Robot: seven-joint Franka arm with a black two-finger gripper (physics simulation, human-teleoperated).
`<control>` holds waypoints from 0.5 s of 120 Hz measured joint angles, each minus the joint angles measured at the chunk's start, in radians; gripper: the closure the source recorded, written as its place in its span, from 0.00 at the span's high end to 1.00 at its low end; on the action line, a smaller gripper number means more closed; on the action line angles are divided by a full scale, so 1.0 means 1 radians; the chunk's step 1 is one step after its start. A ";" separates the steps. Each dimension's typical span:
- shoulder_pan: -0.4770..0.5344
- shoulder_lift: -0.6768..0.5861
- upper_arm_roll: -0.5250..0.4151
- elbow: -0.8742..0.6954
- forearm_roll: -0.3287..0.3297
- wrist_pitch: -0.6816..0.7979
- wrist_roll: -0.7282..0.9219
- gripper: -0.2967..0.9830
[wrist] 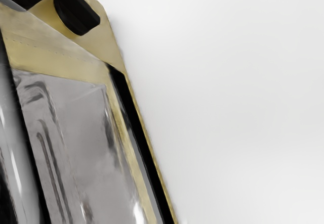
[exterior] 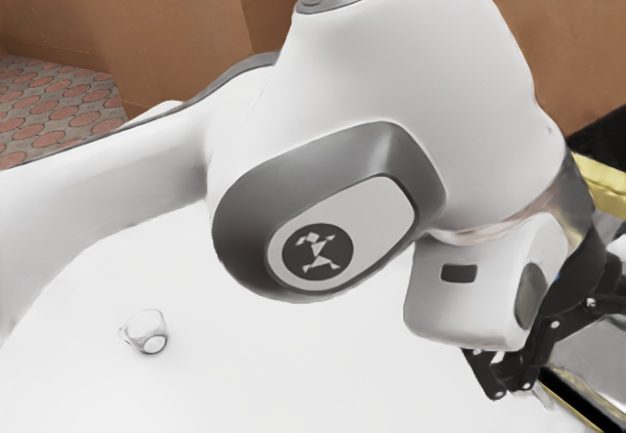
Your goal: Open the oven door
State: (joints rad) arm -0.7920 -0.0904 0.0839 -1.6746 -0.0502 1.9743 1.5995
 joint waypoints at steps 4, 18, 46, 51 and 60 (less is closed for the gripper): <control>0.008 -0.209 -0.050 -0.246 0.028 0.043 -0.003 0.75; -0.156 -0.882 -0.509 -0.564 0.109 0.005 -0.059 0.76; 0.413 0.078 0.344 0.595 0.141 -0.467 -0.348 0.76; 0.452 0.164 0.397 0.534 0.096 -0.491 -0.410 0.76; 0.469 0.221 0.429 0.452 0.044 -0.507 -0.513 0.77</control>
State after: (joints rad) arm -0.3229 0.1309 0.5131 -1.2229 -0.0064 1.4670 1.0870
